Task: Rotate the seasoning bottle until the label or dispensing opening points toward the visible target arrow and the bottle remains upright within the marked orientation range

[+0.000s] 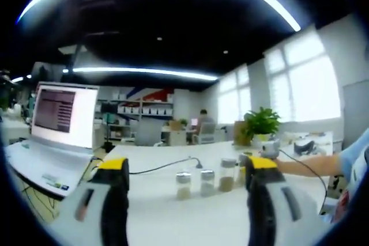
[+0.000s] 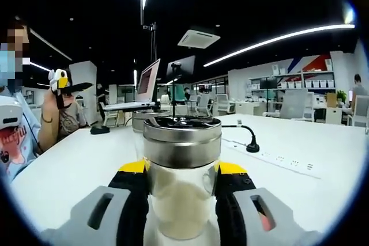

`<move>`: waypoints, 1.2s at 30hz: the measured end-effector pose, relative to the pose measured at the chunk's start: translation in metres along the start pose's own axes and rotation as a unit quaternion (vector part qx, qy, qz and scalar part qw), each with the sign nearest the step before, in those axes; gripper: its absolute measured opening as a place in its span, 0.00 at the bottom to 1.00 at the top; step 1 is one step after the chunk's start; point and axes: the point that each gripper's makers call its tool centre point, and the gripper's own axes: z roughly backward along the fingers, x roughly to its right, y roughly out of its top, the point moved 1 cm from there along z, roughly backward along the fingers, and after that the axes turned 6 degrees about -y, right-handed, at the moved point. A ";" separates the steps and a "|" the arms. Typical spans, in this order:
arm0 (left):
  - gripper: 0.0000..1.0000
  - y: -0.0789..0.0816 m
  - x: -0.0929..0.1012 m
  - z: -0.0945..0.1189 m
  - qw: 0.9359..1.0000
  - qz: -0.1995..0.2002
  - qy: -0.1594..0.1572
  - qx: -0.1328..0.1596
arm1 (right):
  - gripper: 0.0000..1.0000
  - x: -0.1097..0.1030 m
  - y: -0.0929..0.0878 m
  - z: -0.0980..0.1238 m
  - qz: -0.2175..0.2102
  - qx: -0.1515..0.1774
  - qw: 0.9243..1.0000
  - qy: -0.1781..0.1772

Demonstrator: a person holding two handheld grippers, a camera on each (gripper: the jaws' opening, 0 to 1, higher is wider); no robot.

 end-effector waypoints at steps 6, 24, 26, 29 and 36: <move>0.87 -0.006 0.002 -0.003 1.000 0.003 -0.004 -0.009 | 0.43 -0.014 0.015 0.021 -0.005 0.017 1.000 0.021; 0.82 -0.006 0.007 -0.003 1.000 -0.002 -0.008 -0.006 | 0.44 -0.063 0.017 0.047 0.000 0.010 0.998 0.054; 0.82 -0.007 0.007 -0.004 1.000 -0.004 -0.010 -0.011 | 0.44 -0.067 0.015 0.045 0.008 0.007 0.998 0.061; 0.82 -0.007 0.010 -0.005 1.000 -0.001 -0.019 -0.011 | 0.44 -0.069 0.012 0.042 0.001 0.004 0.998 0.070; 0.83 -0.008 0.007 -0.004 1.000 0.002 -0.014 -0.014 | 0.44 -0.076 0.005 0.038 0.004 -0.007 0.997 0.074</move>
